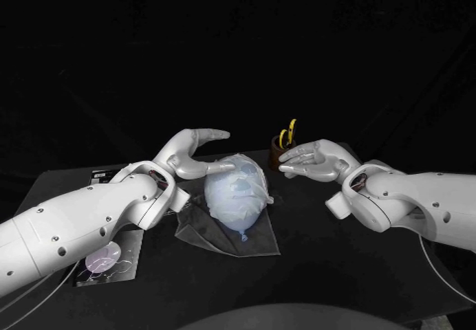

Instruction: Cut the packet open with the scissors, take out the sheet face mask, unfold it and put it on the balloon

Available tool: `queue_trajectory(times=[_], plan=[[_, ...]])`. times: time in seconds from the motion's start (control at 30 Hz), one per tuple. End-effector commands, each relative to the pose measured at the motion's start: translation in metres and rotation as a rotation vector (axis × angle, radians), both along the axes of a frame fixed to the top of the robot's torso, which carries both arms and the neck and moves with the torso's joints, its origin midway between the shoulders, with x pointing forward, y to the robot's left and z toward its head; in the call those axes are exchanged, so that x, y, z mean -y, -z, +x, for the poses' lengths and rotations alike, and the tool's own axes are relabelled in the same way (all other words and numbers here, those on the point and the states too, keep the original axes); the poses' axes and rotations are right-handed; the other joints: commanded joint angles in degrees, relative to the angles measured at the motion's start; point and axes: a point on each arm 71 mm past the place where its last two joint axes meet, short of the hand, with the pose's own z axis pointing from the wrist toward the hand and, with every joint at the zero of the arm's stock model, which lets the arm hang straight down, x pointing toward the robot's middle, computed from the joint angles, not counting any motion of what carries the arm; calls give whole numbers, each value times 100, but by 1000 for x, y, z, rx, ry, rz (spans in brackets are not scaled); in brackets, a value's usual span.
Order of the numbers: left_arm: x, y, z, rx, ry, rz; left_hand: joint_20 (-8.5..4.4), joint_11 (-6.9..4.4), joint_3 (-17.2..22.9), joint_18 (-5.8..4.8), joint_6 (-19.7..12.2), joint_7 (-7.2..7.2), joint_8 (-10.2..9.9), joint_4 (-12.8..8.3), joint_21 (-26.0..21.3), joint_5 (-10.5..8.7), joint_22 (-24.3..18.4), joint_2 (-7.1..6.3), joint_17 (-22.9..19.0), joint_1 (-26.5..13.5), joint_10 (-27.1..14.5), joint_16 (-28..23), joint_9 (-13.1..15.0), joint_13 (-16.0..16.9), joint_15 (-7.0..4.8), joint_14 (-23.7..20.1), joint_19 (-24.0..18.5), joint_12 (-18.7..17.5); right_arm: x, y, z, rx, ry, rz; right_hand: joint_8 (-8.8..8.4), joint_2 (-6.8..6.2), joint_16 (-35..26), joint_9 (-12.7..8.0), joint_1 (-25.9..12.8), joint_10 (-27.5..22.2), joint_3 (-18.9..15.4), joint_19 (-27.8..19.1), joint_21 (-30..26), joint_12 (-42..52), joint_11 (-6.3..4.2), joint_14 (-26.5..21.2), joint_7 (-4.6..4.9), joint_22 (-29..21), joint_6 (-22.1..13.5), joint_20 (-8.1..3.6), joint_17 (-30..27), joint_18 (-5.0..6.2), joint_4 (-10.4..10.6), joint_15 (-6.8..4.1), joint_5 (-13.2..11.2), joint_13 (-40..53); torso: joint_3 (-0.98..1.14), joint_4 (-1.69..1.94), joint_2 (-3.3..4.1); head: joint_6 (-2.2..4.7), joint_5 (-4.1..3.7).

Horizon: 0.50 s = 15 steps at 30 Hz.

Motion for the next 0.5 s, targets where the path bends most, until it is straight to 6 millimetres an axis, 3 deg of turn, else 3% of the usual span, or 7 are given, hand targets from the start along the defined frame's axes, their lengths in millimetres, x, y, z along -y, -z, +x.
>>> queue_trajectory(times=[0.03,0.13,0.27,0.3,0.33,0.5], plan=[[8,2,-3,71,1,95,-14,38,-237,-47,-202,159,-63,12,-4,27,12,-122,-23,-33,-212,-33,-51,-21,-48,-118,27,-37,2,1,-7,33,-10,-9,-57,61,84,-64,28,316,-48,250,105,-125,-95,348,149,3,152,-104,50,45,4,-116,-14,2,5,-8,8,29,-49],[13,6,-4,71,-1,132,-16,89,-538,-44,-435,270,-134,9,4,29,18,-174,-43,-89,-400,-40,-107,-32,-111,-214,40,-47,5,4,-12,33,-6,-35,-139,90,227,-147,86,773,-107,607,289,-256,-231,841,47,48,291,-268,160,46,77,-284,2,13,10,-10,10,27,-81],[20,11,-5,62,2,187,-20,184,-779,-41,-789,364,-232,14,9,22,20,-215,-77,-175,-748,-62,-197,-63,-181,-375,46,-84,7,7,-14,34,-4,-78,-169,76,656,-212,176,1587,-234,1250,713,-286,-499,1779,-164,222,551,-569,467,52,264,-599,13,81,9,-3,13,34,-124],[21,12,-5,59,2,197,-21,208,-781,-40,-843,386,-249,14,9,20,20,-219,-79,-202,-795,-65,-210,-67,-189,-388,44,-88,6,8,-14,34,-4,-88,-182,67,733,-224,188,1702,-264,1344,787,-288,-537,1894,-194,258,577,-621,531,46,296,-643,13,102,10,-3,17,37,-138],[24,12,-6,56,2,208,-21,327,-787,-37,-984,530,-310,9,11,17,22,-228,-91,-364,-944,-66,-242,-72,-204,-447,45,-84,6,8,-14,34,-4,-99,-194,59,838,-238,203,1844,-302,1443,871,-287,-579,2031,-226,301,617,-674,614,43,330,-692,19,135,10,-1,20,36,-151],[34,14,-6,46,-6,241,-25,406,-795,-25,-1066,608,-328,10,17,15,25,-236,-96,-565,-1038,-55,-261,-67,-113,-474,53,-78,2,12,-14,25,-2,-132,-261,56,1388,-293,197,2282,-505,1745,1244,-266,-715,2431,-333,527,749,-852,1051,26,368,-846,35,390,12,9,24,35,-191]])
